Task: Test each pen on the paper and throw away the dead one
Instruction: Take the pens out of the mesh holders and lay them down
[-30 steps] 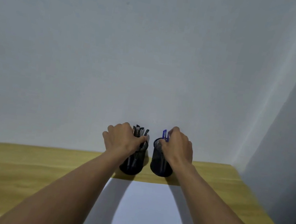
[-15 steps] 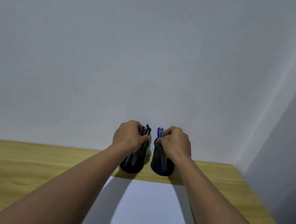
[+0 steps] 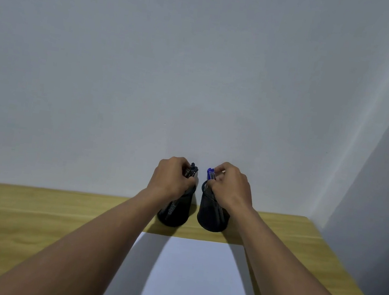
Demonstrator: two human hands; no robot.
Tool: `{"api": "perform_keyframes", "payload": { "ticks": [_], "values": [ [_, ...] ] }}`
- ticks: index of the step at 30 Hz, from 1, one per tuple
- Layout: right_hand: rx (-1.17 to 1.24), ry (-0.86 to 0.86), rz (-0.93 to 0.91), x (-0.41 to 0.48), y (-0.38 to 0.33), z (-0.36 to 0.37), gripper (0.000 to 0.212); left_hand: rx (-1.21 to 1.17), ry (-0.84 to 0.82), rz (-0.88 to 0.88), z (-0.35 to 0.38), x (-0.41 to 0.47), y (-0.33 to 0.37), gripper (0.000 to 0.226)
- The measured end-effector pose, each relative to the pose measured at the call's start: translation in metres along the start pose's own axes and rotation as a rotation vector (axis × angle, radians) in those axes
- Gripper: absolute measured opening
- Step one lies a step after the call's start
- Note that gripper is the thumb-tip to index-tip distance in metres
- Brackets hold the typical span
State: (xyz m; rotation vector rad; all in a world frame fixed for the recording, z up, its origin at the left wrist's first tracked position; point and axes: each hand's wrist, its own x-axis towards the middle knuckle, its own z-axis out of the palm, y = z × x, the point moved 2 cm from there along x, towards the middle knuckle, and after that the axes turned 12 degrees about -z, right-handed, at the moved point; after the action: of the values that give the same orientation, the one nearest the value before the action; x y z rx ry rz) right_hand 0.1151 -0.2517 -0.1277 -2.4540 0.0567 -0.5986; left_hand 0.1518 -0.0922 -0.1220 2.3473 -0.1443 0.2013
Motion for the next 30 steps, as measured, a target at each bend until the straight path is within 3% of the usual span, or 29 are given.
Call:
{"api": "perform_keyframes", "payload": {
  "ticks": [9, 14, 21, 30],
  "values": [
    [0.018, -0.001, -0.011, 0.001, 0.003, -0.008, 0.014, 0.013, -0.031, 0.049, -0.002, 0.008, -0.003, 0.032],
    [0.051, -0.009, -0.029, 0.000, 0.003, -0.011, 0.011, 0.048, -0.077, 0.065, -0.006, 0.010, -0.003, 0.025],
    [0.032, -0.024, -0.100, -0.007, 0.001, -0.016, 0.043, 0.073, -0.044, 0.166, -0.012, 0.004, -0.001, 0.033],
    [0.043, 0.062, -0.136, -0.015, -0.012, -0.039, 0.049, -0.093, 0.057, 0.156, -0.029, -0.001, 0.008, 0.033]
  ]
}}
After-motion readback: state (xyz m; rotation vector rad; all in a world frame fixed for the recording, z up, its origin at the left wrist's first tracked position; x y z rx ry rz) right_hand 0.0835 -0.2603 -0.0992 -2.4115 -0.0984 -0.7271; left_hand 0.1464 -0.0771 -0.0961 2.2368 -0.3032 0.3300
